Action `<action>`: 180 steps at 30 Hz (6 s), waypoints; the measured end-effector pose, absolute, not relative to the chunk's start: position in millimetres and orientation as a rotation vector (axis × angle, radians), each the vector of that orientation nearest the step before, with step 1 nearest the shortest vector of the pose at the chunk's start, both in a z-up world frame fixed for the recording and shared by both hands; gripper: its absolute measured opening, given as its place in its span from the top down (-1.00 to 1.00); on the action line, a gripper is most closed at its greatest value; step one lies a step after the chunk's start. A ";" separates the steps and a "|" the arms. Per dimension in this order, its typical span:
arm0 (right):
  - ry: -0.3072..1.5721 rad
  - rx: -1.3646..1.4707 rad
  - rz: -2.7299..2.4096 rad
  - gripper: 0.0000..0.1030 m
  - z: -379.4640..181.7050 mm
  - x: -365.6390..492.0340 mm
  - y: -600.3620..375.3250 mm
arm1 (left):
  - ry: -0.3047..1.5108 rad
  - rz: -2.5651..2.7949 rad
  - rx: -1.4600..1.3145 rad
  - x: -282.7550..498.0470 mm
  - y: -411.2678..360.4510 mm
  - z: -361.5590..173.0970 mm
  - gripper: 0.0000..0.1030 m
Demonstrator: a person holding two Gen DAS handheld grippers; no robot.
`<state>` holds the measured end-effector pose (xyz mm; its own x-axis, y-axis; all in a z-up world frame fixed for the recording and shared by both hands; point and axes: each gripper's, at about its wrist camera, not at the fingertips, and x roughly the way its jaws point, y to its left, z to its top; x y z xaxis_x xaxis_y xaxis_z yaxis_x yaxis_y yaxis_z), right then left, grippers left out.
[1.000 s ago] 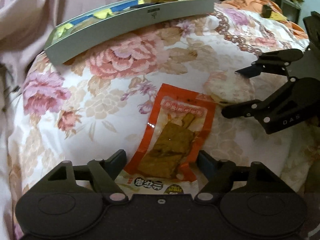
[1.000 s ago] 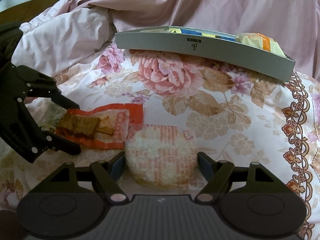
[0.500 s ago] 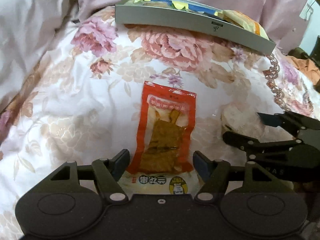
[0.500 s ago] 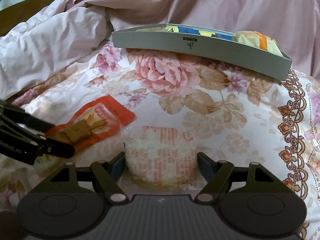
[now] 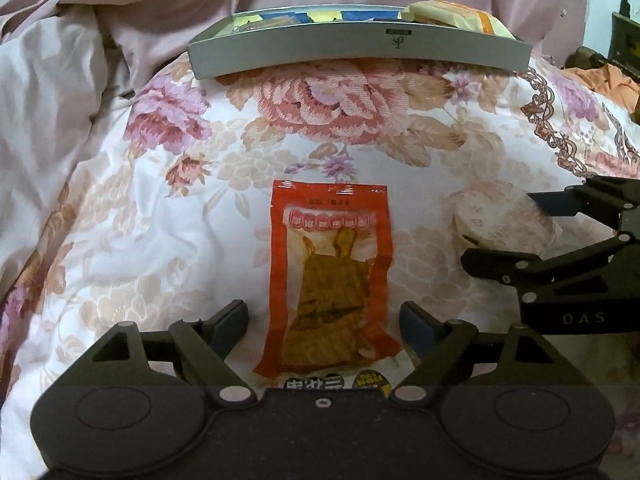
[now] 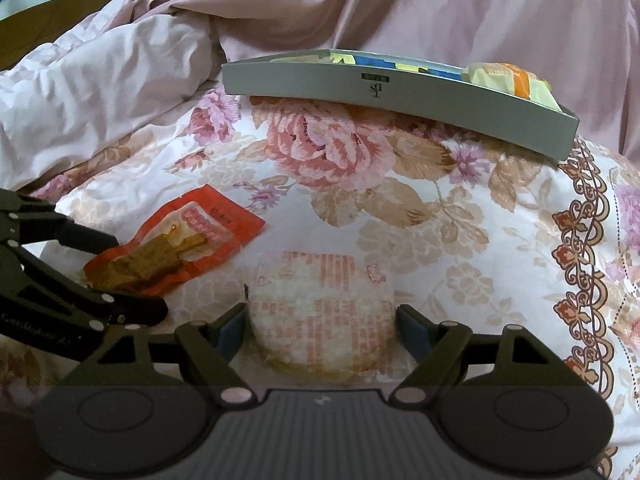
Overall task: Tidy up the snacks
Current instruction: 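Grasp the orange spicy strip pouch with the left tool while the right tool holds the rice cracker, then lift the strip pouch and rice cracker and carry both toward the tray, then lower the strip pouch and rice cracker into the tray and open both tools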
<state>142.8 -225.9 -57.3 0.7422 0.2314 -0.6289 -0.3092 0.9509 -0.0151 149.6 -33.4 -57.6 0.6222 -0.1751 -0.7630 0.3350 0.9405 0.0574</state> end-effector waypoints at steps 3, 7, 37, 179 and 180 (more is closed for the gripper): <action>0.664 -0.118 0.297 -0.63 -58.7 142.2 -225.4 | 0.843 -0.291 0.206 149.3 -33.3 -57.2 -0.36; 0.658 -0.112 0.298 -0.66 -59.9 142.5 -224.7 | 0.840 -0.293 0.197 149.3 -33.1 -56.0 -0.22; 0.608 -0.155 0.312 -0.49 -62.5 135.5 -212.7 | 0.776 -0.275 -0.120 145.3 -10.2 -50.9 0.02; 0.328 -0.118 0.225 -0.94 54.1 309.3 -242.7 | 0.459 -0.185 -0.295 320.3 -23.0 49.1 -0.88; 0.325 -0.107 0.220 -0.97 55.9 306.2 -245.1 | 0.449 -0.181 -0.290 317.0 -22.8 51.5 -0.92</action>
<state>306.2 -245.1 55.9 0.9240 0.1970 -0.3276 -0.2314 0.9704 -0.0691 317.0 -22.8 51.5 0.8858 -0.2351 -0.4002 0.1081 0.9430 -0.3149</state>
